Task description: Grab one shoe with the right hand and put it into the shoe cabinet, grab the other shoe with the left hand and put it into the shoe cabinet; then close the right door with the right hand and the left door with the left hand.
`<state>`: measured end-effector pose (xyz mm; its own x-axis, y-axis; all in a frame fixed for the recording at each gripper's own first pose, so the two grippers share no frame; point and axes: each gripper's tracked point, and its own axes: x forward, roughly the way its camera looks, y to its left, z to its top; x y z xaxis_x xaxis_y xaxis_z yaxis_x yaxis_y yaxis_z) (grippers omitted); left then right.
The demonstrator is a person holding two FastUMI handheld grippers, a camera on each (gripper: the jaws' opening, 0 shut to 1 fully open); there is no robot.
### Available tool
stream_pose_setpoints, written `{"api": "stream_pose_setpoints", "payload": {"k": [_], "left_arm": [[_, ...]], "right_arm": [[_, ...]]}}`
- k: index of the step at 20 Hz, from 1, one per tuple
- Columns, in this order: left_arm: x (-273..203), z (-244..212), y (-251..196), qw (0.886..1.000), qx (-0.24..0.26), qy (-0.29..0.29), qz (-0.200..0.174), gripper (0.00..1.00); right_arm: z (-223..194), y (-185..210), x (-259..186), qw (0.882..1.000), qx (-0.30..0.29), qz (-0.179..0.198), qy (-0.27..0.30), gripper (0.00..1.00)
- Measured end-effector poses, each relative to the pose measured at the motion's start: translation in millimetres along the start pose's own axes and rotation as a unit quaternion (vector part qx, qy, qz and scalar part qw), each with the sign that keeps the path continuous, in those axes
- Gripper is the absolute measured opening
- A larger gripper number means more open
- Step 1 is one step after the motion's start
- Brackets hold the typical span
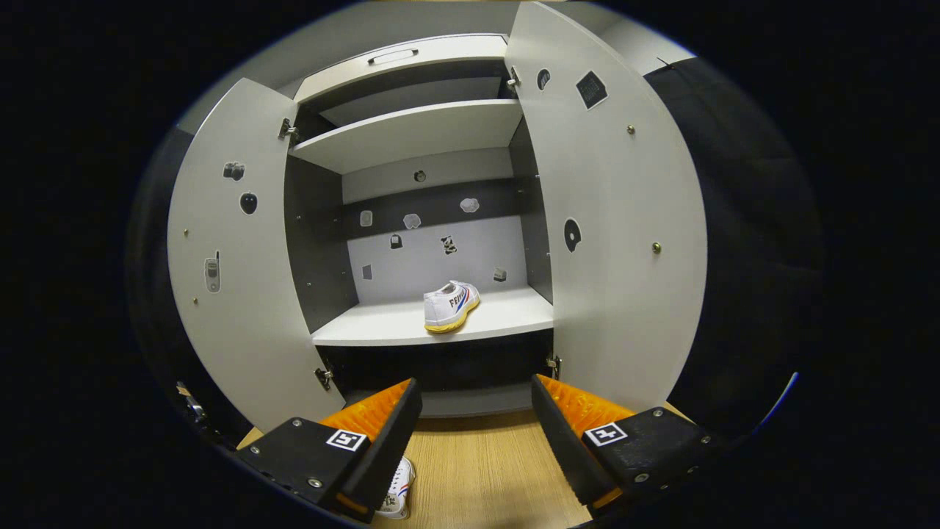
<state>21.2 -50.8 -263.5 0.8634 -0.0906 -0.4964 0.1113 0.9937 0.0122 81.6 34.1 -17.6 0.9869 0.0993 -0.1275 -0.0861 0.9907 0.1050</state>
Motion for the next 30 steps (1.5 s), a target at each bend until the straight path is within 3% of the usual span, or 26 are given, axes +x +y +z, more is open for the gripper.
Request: {"api": "stream_pose_setpoints", "payload": {"k": [5,11,19,21,22,25,27,30], "left_arm": [[37.8,-52.7,1.9,0.996,-0.012,0.082,-0.009,0.98],[68.5,-101.9,4.0,0.986,-0.012,0.167,-0.010,1.00],[90.9,-124.4,-4.1,0.978,-0.013,0.209,-0.010,0.94],[91.5,-124.2,-11.1,0.976,-0.022,0.215,-0.019,0.80],[91.7,-125.5,-10.6,0.974,-0.021,0.227,-0.015,0.66],[89.7,-124.9,-7.9,0.965,-0.014,0.262,-0.016,0.59],[92.6,-122.8,-1.2,0.964,-0.018,0.267,-0.010,0.43],[92.6,-120.1,6.1,0.966,-0.019,0.258,0.007,0.09]], "right_arm": [[-2.8,-19.6,-13.8,0.999,-0.043,-0.024,-0.012,0.93],[-18.3,-21.0,-21.2,0.999,-0.040,-0.023,-0.002,0.92],[-29.1,-23.3,-28.2,0.999,-0.045,-0.021,0.013,0.92],[-28.9,-23.9,-30.5,0.999,-0.047,-0.022,0.013,0.92],[-28.3,-24.1,-31.4,0.999,-0.047,-0.022,0.013,0.92],[-27.9,-24.0,-34.4,0.999,-0.042,-0.019,0.012,0.92],[-27.5,-24.7,-35.9,0.999,-0.043,-0.020,0.012,0.92],[-27.6,-25.7,-37.5,0.998,-0.050,-0.021,0.012,0.92]]}}
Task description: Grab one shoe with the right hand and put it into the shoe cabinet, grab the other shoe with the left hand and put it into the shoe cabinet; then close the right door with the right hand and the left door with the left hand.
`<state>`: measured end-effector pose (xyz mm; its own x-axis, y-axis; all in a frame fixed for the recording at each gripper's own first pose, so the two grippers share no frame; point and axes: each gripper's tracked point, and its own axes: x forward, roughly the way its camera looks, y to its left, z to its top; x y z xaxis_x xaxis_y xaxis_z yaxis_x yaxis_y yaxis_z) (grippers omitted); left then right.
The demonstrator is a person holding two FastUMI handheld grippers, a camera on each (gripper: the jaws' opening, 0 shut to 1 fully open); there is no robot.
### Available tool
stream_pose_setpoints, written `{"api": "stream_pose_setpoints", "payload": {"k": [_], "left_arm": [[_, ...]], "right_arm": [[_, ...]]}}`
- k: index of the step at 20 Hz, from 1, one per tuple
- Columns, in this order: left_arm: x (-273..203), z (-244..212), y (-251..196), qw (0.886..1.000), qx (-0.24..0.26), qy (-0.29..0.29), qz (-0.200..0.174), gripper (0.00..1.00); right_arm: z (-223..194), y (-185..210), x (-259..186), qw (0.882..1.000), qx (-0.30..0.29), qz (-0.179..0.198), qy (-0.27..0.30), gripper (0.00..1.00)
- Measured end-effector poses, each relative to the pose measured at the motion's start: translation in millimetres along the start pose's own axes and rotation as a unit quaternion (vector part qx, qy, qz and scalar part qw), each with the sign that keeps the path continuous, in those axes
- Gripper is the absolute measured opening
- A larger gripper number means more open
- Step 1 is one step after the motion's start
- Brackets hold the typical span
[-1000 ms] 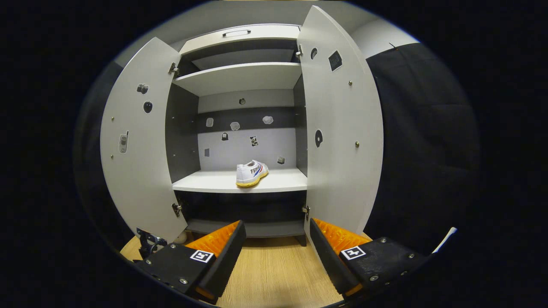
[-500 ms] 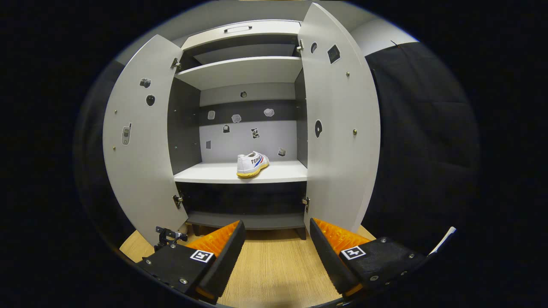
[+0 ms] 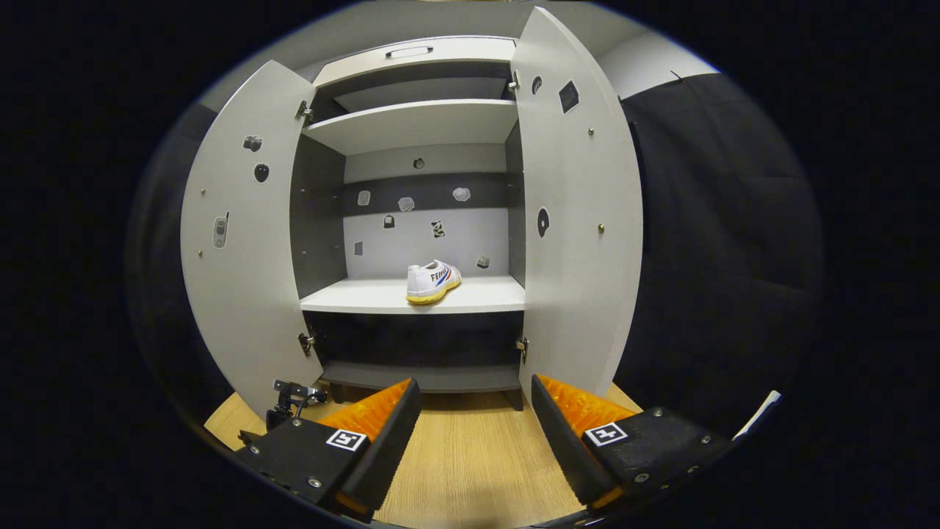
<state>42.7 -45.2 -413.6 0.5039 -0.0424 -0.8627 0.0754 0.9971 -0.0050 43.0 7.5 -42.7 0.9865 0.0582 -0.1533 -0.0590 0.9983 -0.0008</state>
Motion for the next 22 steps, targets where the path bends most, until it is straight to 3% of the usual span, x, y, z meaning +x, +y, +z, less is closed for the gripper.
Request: {"api": "stream_pose_setpoints", "payload": {"k": [3,14,22], "left_arm": [[-5.0,10.4,-0.8,1.000,0.024,-0.009,0.008,0.07],[-2.0,15.9,2.8,0.997,0.016,-0.063,-0.051,0.06],[4.6,16.8,4.3,0.983,0.006,-0.151,-0.100,0.07]], "right_arm": [[2.5,-3.4,-2.9,1.000,-0.003,-0.002,-0.005,0.92],[8.1,-7.6,-11.8,1.000,-0.013,0.006,-0.018,0.92],[15.3,-7.7,-14.8,0.999,-0.019,0.009,-0.029,0.92]]}}
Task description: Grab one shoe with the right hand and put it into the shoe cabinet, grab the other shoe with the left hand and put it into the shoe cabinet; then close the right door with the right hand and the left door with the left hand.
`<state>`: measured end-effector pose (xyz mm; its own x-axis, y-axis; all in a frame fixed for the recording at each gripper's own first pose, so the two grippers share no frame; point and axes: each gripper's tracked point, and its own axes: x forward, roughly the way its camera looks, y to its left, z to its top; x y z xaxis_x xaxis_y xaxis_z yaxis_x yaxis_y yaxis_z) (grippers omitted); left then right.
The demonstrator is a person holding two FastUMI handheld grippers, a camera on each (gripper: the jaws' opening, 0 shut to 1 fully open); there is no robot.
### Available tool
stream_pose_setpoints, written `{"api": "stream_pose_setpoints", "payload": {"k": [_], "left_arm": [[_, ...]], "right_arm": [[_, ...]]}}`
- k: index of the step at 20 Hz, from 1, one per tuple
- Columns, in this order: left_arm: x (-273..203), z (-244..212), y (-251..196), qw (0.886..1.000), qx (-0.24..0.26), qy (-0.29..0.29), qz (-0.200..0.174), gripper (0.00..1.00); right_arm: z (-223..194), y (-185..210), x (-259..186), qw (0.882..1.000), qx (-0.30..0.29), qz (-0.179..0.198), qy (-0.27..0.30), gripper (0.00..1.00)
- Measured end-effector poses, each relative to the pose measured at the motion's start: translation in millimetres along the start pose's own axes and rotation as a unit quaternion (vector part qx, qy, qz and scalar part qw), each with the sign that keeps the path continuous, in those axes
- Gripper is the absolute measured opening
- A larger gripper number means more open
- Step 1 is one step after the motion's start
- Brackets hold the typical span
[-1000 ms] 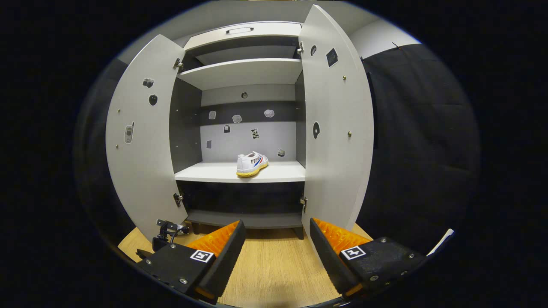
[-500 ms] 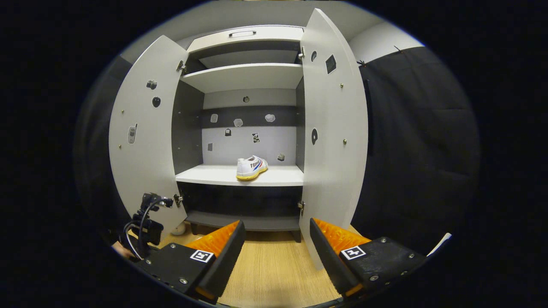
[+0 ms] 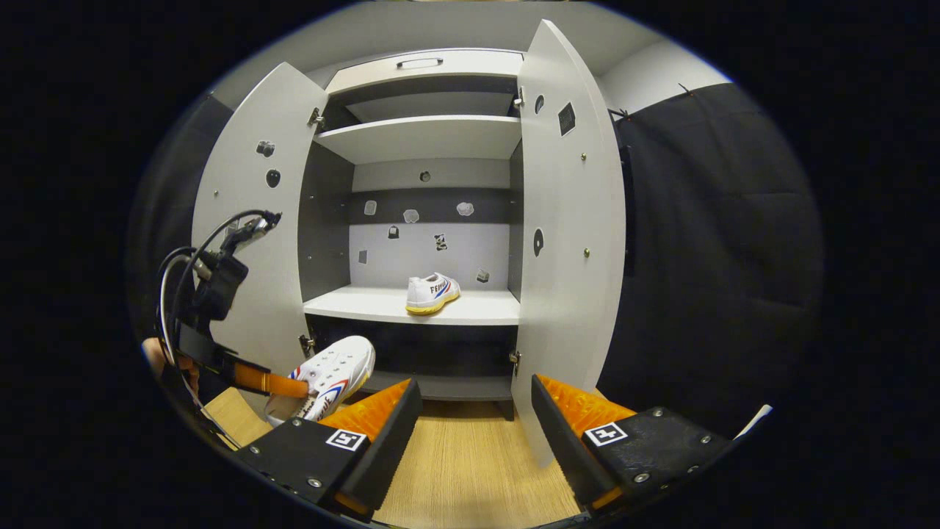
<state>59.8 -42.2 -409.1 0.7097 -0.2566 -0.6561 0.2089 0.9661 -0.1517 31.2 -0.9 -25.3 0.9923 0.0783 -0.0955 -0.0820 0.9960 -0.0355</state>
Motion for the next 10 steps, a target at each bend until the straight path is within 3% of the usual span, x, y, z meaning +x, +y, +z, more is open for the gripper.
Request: {"api": "stream_pose_setpoints", "payload": {"k": [10], "left_arm": [[-17.6,17.5,3.1,0.998,0.026,-0.047,0.021,0.06]], "right_arm": [[5.9,-11.9,-0.9,1.000,0.002,-0.009,-0.007,0.92]]}}
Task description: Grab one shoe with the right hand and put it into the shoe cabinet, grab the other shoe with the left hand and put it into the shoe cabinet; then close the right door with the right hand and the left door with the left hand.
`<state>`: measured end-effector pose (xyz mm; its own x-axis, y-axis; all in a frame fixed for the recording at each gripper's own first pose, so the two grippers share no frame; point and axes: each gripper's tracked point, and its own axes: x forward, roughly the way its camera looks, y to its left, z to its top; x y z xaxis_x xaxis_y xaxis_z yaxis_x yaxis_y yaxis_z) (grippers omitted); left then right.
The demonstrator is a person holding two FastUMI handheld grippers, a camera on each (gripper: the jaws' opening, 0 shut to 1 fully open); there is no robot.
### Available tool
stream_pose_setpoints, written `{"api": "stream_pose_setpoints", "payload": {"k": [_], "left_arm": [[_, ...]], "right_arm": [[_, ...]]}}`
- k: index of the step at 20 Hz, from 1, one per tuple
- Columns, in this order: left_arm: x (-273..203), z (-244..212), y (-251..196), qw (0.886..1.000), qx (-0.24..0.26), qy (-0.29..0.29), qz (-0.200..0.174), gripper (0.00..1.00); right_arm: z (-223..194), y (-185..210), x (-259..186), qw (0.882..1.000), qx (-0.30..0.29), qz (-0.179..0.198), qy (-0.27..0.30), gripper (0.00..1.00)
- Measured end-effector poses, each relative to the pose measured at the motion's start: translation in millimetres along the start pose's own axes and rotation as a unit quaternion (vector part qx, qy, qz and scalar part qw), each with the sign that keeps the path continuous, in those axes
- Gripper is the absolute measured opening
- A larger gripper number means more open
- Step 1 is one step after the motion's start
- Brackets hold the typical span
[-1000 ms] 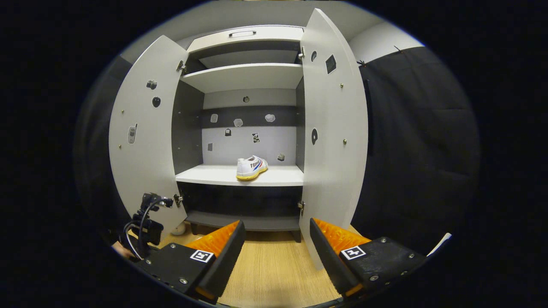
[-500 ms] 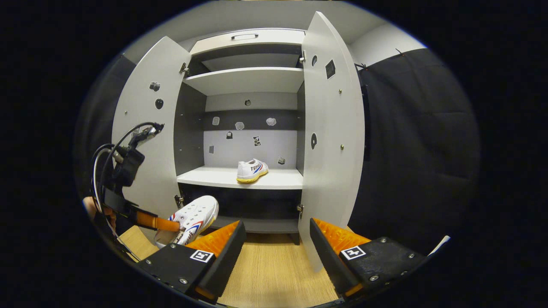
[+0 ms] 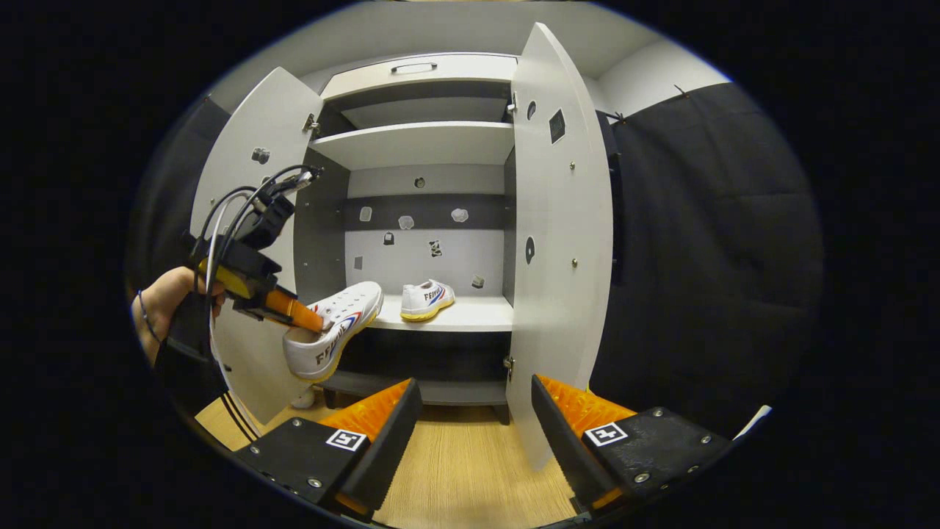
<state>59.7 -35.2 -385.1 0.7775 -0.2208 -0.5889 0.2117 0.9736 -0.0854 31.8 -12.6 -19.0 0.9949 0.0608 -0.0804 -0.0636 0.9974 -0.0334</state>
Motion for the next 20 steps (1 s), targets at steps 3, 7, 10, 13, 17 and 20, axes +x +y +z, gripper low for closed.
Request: {"api": "stream_pose_setpoints", "payload": {"k": [3,7,10,13,17,20], "left_arm": [[-10.8,8.0,1.3,1.000,0.010,-0.012,0.014,0.06],[-19.6,18.2,3.7,0.998,0.041,-0.021,0.033,0.06],[-17.9,16.0,-1.3,0.999,0.026,-0.007,0.027,0.06],[-8.0,22.5,2.6,1.000,-0.009,0.006,0.008,0.06],[25.5,46.8,21.4,0.999,0.002,0.014,0.033,0.06],[46.4,56.8,28.8,0.998,0.024,0.019,0.050,0.06]], "right_arm": [[2.1,-5.3,0.6,1.000,0.002,-0.004,0.000,0.92],[4.8,-13.0,3.9,1.000,0.003,-0.012,-0.002,0.92],[7.6,-18.2,7.7,1.000,0.000,-0.019,-0.001,0.92],[8.2,-18.9,14.4,1.000,0.000,-0.020,0.005,0.92],[10.7,-16.0,14.8,1.000,0.007,-0.021,0.003,0.92],[10.2,-16.4,13.5,1.000,0.003,-0.024,0.003,0.92]]}}
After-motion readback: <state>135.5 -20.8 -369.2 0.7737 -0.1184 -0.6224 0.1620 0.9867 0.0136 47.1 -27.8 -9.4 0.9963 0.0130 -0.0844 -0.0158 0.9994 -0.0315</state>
